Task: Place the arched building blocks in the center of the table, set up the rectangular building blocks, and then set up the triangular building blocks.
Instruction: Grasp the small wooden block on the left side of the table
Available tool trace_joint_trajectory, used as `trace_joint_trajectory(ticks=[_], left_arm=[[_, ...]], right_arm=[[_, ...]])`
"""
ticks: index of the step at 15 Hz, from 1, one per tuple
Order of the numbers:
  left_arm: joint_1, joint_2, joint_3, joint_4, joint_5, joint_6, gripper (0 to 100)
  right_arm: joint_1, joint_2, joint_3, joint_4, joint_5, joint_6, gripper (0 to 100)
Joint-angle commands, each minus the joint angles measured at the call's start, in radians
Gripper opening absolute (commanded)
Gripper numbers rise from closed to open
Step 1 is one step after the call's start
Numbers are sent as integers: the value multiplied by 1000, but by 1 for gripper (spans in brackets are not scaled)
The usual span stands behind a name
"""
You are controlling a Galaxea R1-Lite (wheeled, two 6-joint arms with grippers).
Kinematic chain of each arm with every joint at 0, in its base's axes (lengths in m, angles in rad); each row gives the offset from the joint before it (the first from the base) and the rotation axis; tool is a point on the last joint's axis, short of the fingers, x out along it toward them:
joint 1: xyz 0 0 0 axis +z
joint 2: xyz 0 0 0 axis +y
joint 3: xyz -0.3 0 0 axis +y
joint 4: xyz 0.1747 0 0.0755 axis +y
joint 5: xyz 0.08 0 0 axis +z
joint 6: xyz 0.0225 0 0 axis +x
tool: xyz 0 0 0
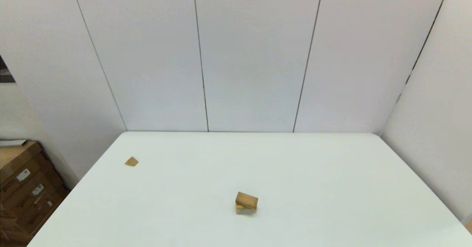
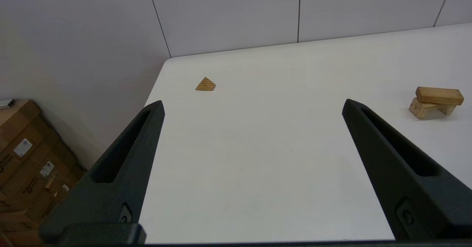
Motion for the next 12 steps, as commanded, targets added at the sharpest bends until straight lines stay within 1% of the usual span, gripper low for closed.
trace_joint_trajectory(ticks=[1, 6, 7, 10, 12], left_arm=[[2, 1, 0, 0, -1, 0, 100], [0, 1, 0, 0, -1, 0, 100], [0, 1, 0, 0, -1, 0, 100], [0, 1, 0, 0, -1, 0, 100], [0, 1, 0, 0, -1, 0, 100]], right_arm=[[1, -2, -1, 3, 0, 2, 100], [1, -2, -1, 3, 3, 17, 100], [-1, -2, -1, 3, -3, 21, 100], [1, -2, -1, 3, -6, 53, 100], [1, -2, -1, 3, -6, 59, 100]])
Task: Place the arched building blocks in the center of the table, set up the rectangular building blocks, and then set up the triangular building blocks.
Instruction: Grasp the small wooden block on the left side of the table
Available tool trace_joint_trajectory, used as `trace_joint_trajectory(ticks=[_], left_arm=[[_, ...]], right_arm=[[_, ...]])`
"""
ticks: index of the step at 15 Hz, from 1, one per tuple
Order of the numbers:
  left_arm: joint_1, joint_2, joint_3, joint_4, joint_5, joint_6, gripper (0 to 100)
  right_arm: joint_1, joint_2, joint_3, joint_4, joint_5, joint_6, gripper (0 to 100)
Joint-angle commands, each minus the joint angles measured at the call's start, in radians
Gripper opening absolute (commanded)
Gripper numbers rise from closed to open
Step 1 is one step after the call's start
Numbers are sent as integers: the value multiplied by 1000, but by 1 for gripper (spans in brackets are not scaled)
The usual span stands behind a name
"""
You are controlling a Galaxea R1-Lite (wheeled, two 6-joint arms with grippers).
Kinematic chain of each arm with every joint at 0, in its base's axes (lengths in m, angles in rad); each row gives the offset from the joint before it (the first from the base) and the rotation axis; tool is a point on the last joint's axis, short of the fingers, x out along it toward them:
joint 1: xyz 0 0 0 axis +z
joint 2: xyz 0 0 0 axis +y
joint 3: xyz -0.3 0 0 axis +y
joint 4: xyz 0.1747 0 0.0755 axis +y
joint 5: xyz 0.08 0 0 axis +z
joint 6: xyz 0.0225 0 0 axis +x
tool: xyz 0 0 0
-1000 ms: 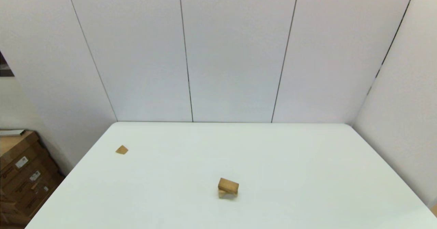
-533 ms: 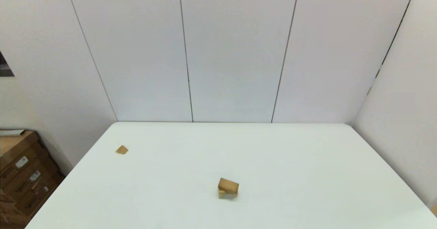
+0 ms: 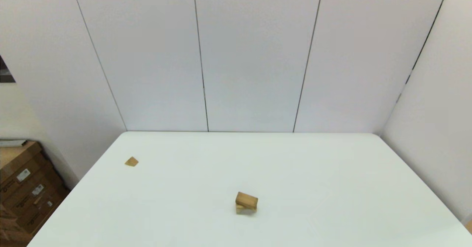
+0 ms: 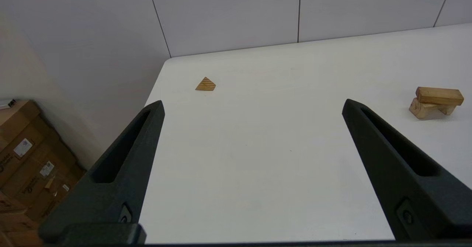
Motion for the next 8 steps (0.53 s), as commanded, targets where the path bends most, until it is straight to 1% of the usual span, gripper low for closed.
trace_joint_trajectory(ticks=[1, 8], left_arm=[[0, 1, 0, 0, -1, 0, 100], [0, 1, 0, 0, 1, 0, 100]], right_arm=[[0, -2, 0, 1, 1, 5, 100], [0, -2, 0, 1, 1, 5, 100]])
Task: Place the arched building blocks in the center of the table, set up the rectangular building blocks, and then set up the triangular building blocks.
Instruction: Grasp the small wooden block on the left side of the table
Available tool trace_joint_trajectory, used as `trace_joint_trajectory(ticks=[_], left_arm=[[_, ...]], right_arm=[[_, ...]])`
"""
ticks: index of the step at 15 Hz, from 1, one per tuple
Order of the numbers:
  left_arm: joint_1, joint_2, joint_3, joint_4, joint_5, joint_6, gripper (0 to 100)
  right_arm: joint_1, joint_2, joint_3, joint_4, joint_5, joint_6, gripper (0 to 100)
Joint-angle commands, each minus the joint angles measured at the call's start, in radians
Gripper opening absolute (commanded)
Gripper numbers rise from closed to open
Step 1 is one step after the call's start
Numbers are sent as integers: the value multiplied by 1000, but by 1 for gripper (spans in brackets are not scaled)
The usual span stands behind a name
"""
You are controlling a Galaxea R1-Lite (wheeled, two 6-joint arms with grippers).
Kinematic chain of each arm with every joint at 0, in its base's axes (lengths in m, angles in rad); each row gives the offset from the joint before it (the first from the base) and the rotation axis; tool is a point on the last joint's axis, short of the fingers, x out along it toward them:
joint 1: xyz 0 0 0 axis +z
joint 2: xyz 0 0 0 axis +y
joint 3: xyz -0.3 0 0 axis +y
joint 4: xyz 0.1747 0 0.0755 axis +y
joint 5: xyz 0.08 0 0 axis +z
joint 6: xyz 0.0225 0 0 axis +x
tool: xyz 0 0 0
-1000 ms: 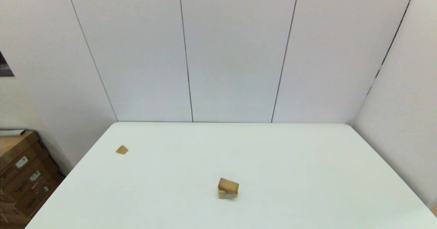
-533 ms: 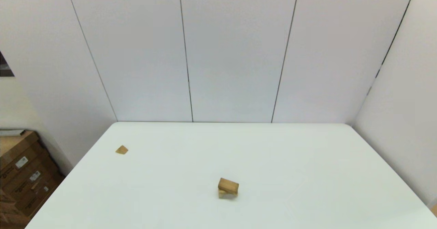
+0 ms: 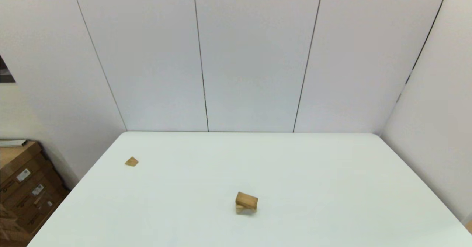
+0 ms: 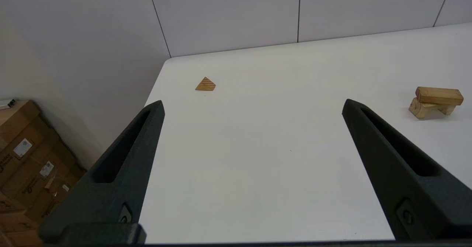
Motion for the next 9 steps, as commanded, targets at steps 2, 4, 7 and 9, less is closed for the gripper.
trace_joint_trajectory(ticks=[2, 4, 7, 9], left_arm=[[0, 1, 0, 0, 0, 0, 100], [0, 1, 0, 0, 0, 2, 100], [0, 1, 0, 0, 1, 0, 100], [0, 1, 0, 0, 0, 2, 100]], right_arm=[[1, -1, 0, 0, 0, -1, 100], [1, -1, 0, 1, 0, -1, 100], [1, -1, 0, 1, 0, -1, 100], [1, -1, 0, 1, 0, -1, 100]])
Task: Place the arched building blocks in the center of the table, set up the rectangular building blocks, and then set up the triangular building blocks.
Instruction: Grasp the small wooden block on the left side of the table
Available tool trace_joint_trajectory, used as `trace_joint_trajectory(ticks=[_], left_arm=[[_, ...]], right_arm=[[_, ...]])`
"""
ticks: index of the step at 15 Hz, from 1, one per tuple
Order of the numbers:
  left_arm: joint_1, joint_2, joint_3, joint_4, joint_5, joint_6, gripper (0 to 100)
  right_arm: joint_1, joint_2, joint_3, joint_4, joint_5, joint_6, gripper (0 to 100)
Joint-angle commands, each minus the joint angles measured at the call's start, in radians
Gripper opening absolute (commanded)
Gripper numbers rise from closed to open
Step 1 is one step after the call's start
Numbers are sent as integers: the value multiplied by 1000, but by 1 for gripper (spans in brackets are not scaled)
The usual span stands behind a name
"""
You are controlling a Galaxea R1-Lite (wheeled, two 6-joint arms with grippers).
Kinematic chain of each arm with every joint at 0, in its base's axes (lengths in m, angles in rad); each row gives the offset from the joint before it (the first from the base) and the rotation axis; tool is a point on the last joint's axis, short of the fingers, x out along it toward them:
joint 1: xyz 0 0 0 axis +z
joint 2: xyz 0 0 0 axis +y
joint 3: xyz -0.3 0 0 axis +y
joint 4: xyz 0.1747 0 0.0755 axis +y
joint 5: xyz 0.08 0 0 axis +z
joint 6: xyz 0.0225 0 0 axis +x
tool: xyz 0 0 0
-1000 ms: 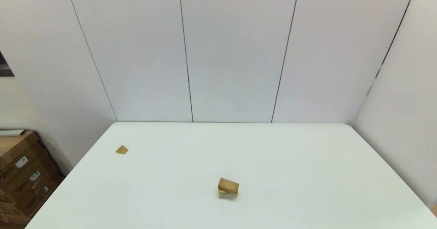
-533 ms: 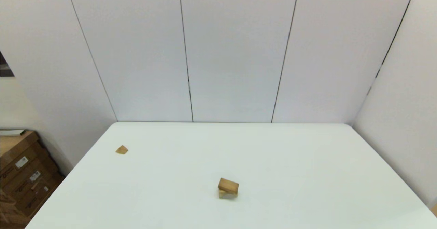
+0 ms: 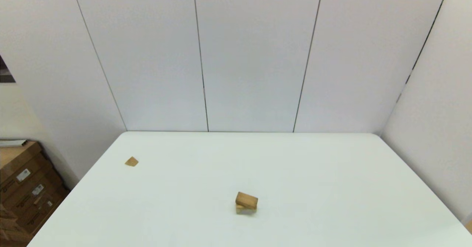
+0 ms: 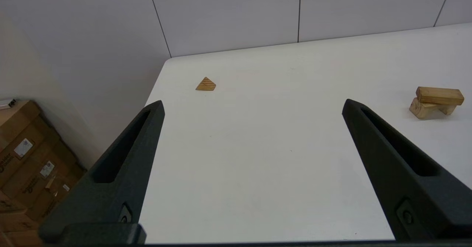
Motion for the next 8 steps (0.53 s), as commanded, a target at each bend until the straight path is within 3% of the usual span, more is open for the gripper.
trace_joint_trajectory(ticks=[1, 8], left_arm=[[0, 1, 0, 0, -2, 2, 100], [0, 1, 0, 0, 14, 6, 100]], right_arm=[[1, -1, 0, 1, 0, -1, 100], [1, 0, 0, 1, 0, -1, 100]])
